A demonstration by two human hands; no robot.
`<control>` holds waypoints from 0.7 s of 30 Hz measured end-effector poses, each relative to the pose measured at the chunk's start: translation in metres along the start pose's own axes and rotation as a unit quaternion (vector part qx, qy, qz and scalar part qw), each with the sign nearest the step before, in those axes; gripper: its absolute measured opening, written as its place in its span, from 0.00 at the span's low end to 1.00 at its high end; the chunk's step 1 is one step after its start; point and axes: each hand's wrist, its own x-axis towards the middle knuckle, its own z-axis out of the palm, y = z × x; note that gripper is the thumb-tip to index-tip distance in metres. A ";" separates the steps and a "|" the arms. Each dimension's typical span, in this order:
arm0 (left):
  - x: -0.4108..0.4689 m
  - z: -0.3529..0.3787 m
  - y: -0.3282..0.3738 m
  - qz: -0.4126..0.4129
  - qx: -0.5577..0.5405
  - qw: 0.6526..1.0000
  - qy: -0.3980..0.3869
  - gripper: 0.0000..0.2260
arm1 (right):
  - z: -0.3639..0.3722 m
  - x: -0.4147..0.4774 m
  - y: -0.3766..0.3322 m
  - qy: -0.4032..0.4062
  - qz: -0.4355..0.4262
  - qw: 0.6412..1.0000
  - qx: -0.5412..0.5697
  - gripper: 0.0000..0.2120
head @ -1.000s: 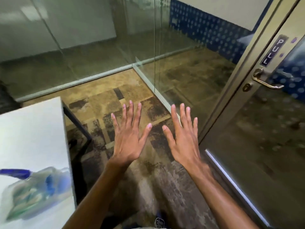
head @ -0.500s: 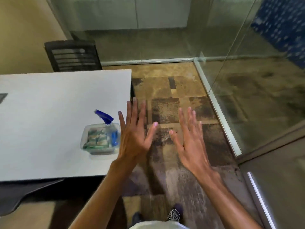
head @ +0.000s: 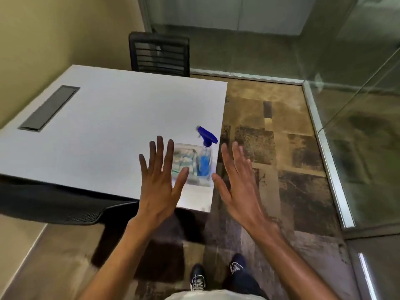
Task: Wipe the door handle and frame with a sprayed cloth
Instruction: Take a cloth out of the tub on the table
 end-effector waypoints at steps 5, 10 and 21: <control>-0.007 -0.007 -0.040 -0.028 0.027 0.999 -0.014 0.37 | 0.038 0.019 -0.012 -0.035 -0.031 0.999 -0.003 0.34; -0.004 -0.002 -0.067 -0.051 0.032 0.998 -0.035 0.36 | 0.067 0.039 -0.011 -0.081 -0.053 0.995 -0.015 0.35; 0.028 0.033 -0.097 -0.090 0.066 0.987 -0.115 0.38 | 0.122 0.090 0.018 -0.223 -0.071 0.969 -0.077 0.33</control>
